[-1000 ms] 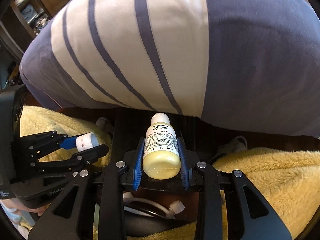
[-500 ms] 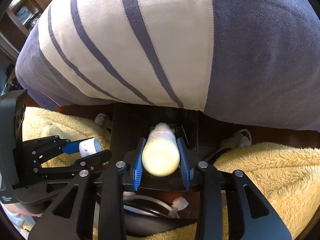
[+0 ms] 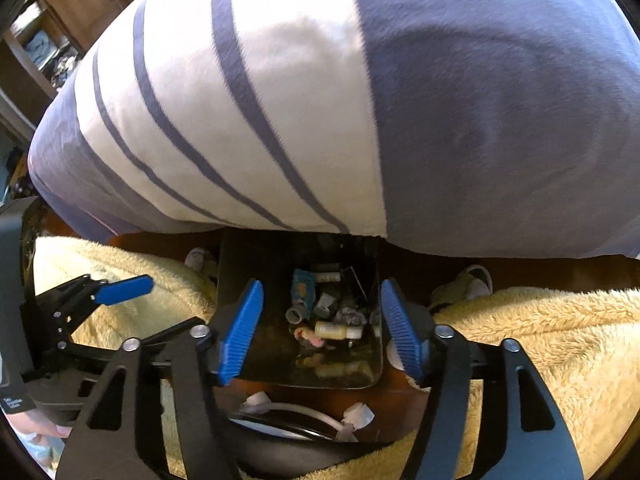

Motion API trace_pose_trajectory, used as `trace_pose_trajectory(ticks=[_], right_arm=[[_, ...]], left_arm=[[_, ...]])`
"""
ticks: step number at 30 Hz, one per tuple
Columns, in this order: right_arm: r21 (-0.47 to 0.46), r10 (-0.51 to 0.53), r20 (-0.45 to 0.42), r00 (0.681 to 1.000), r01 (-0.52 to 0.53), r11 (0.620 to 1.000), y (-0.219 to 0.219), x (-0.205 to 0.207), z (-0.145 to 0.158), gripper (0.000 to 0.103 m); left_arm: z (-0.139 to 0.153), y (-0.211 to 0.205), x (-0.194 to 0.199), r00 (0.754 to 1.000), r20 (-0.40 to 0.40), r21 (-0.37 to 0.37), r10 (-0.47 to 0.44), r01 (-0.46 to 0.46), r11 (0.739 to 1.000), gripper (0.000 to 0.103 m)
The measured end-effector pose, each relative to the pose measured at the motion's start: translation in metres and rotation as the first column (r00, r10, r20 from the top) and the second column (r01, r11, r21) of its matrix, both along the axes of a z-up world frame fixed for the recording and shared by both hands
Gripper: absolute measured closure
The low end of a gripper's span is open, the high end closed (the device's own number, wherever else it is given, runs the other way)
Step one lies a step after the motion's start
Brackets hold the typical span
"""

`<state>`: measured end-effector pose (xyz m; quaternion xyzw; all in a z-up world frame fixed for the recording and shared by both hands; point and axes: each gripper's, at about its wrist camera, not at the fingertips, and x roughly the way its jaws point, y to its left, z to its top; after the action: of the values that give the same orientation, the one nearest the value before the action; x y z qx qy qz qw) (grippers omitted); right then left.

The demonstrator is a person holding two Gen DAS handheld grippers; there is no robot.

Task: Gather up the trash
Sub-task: 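Open both tools to drop the bottle and tape roll into the bin, then grasp the clear plastic box with the right tool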

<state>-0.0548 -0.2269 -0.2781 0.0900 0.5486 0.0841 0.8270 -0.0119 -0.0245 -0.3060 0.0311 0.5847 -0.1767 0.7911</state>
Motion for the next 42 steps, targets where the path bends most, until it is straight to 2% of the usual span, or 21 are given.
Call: trace_pose_trajectory(ticks=[7,11,13,18,23,32,38,42], right_arm=[[0.004,-0.016,0.048,0.999,0.016,1.000,-0.008,-0.001,0.023,0.030],[0.007,-0.022,0.119,0.993,0.021,1.000,-0.012,0.001,0.054,0.028],[0.001,-0.031,0.169,0.985,0.031,1.000,-0.015,0.004,0.073,0.022],[-0.036,-0.035,0.291,0.956,0.047,0.998,-0.022,0.023,0.123,0.021],[-0.064,-0.037,0.352,0.935,0.063,0.996,-0.026,0.053,0.149,0.021],[-0.084,-0.015,0.329,0.944,0.045,0.995,-0.029,0.124,0.155,0.021],[-0.110,0.037,0.301,0.953,-0.004,0.994,-0.010,0.181,0.149,0.021],[-0.159,0.092,0.276,0.957,-0.049,0.986,0.008,0.222,0.144,0.022]], left_arm=[[0.025,0.006,0.002,0.998,0.059,-0.005,0.012,-0.012,1.000,0.017],[0.054,0.011,0.004,0.994,0.112,-0.033,0.013,-0.010,0.999,0.017],[0.072,0.015,0.007,0.987,0.158,-0.050,0.024,-0.016,0.999,0.017],[0.114,0.025,0.022,0.963,0.266,-0.054,0.054,-0.042,0.998,0.017],[0.143,0.033,0.050,0.938,0.338,-0.034,0.076,-0.068,0.997,0.017],[0.164,0.036,0.118,0.927,0.363,-0.033,0.089,-0.083,0.996,0.017],[0.166,0.036,0.175,0.931,0.348,-0.027,0.107,-0.104,0.994,0.017],[0.169,0.037,0.205,0.928,0.356,-0.018,0.115,-0.116,0.993,0.017]])
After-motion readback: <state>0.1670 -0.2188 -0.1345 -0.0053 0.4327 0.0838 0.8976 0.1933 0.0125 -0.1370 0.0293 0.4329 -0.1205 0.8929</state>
